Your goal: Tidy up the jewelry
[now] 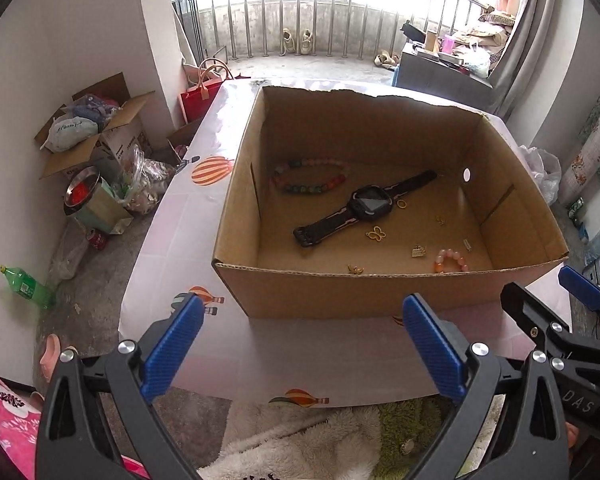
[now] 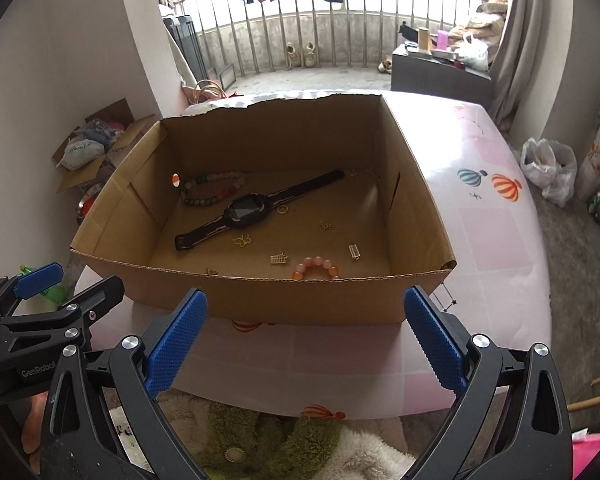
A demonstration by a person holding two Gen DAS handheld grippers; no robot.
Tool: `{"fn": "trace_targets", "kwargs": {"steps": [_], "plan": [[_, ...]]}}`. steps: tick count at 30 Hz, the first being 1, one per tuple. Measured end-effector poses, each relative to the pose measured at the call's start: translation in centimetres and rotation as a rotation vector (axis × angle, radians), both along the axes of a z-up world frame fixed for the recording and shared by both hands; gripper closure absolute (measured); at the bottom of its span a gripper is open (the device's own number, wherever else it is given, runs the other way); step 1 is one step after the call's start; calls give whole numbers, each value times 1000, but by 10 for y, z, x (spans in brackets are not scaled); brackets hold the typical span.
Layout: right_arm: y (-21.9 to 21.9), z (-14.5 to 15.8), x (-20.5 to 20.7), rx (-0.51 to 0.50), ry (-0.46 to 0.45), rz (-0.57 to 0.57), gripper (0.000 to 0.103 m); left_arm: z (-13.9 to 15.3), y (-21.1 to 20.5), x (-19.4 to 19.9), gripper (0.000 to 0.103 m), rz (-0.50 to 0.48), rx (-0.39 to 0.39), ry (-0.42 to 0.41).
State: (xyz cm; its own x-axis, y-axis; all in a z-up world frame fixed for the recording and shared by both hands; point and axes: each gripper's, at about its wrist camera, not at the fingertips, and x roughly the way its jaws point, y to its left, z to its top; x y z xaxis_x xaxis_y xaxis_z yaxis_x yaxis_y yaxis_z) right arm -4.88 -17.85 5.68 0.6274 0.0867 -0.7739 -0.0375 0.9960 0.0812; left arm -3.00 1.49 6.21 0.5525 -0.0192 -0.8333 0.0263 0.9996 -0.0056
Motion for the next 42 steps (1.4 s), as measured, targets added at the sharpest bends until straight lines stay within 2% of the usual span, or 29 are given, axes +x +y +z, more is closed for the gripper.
{"fn": "trace_targets", "kwargs": {"steps": [21, 42], "plan": [[-13, -4, 8, 17, 53, -34, 8, -10, -13, 11, 6, -23, -5, 54], [-18, -5, 13, 27, 63, -36, 8, -15, -17, 11, 6, -26, -12, 62]]}}
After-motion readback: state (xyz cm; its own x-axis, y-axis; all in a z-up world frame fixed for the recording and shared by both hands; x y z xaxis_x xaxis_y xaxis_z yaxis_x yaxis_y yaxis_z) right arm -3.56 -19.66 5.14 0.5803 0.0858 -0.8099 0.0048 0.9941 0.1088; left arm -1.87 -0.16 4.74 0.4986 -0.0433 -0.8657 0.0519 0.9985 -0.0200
